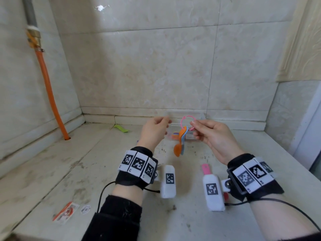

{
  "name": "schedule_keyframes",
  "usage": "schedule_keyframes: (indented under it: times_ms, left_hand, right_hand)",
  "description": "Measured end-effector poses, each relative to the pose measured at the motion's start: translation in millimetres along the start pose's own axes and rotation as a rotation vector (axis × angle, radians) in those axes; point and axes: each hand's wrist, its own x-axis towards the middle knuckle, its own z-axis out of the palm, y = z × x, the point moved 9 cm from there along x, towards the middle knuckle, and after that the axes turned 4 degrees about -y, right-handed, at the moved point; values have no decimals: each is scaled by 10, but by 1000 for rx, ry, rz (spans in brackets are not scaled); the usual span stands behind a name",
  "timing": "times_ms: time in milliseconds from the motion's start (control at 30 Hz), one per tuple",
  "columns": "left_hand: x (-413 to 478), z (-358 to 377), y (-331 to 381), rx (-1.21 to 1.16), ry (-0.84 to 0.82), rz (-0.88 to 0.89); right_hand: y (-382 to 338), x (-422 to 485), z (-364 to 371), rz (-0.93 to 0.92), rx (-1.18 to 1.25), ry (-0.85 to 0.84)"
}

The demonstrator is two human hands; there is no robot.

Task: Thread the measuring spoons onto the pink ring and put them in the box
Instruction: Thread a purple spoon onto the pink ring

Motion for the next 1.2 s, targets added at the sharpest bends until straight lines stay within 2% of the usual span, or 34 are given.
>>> schedule_keyframes:
  times_ms: [100, 233, 300, 433, 567, 667, 800, 933, 1000, 1067, 1200]
  left_hand:
    - [106, -169, -55, 546, -65, -97]
    - [213, -355, -75, 875, -128, -184]
    - [209, -420, -170, 967, -158, -269]
    - [129, -340, -424, 1105, -327, -417]
    - [182, -328, -553, 1141, -356, -450]
    - [274, -324, -667, 1243, -329, -410]
    - [312, -268, -628, 1126, -266, -353]
    - [336, -242, -737, 1204, -324, -366]
    - [303, -237, -685, 1133, -323, -380]
    - [281, -179, -433, 915, -274, -298]
    - [154, -22, 32, 176, -111, -130]
  right_hand:
    - [-8, -8, 24, -3, 13, -4]
    - [-26, -12, 39, 5, 15, -29]
    - [-33, -18, 57, 3, 14, -38]
    - [-69, -28, 105, -10, 26, -57]
    - [-107, -32, 111, -19, 54, -62]
    - [-86, -23, 90, -1, 54, -51]
    - [-57, -18, 92, 14, 20, -67]
    - [-52, -19, 86, 18, 18, -59]
    - [-51, -15, 87, 18, 21, -55]
    - [-47, -5, 79, 18, 13, -46]
    - [-23, 9, 31, 19, -19, -19]
